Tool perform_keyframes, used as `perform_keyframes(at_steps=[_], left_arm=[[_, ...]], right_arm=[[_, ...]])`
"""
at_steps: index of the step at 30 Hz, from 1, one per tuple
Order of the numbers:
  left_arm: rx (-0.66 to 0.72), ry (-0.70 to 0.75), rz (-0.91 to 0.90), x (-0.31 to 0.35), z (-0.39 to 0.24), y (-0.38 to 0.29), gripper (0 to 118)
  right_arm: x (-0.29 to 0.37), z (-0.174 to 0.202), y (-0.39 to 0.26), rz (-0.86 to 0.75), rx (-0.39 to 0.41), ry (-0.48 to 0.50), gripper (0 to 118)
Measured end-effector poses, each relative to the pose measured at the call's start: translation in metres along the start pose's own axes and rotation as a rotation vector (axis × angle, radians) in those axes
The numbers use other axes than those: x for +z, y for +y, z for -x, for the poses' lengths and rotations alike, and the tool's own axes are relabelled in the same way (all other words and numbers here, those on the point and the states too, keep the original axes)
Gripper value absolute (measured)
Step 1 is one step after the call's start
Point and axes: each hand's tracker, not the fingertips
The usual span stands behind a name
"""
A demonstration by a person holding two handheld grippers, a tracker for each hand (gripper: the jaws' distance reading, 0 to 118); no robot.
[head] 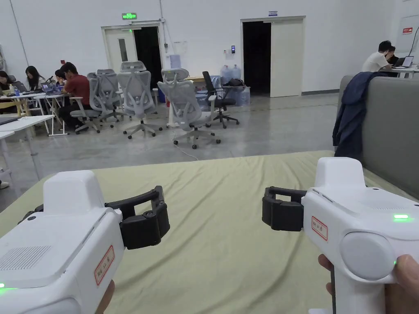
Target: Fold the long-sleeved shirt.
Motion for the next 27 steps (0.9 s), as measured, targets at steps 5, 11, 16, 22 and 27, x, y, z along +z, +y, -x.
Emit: perform_keyframes(at_steps=[5,11,16,22,27], left_arm=[[-0.002,0.001,-0.003,0.0,0.0004,0.0007,118],[0.0,0.0,0.0,-0.0002,0.0008,0.0009,118],[-0.004,0.001,-0.003,-0.0001,0.001,0.0011,118],[0.0,0.002,0.004,-0.0008,0.0018,-0.0005,118],[0.001,0.0,0.005,0.0,0.0015,-0.0004,118]], right_arm=[[-0.0006,-0.0001,-0.0003,0.001,0.008,-0.004,118],[-0.0038,0.002,-0.0014,0.017,0.018,-0.013,118],[-0.0031,0.0026,-0.0007,0.014,0.016,-0.011,118],[-0.0016,0.0032,-0.0008,0.005,0.025,-0.02,118],[-0.0047,-0.0001,-0.0011,0.026,0.003,-0.02,118]])
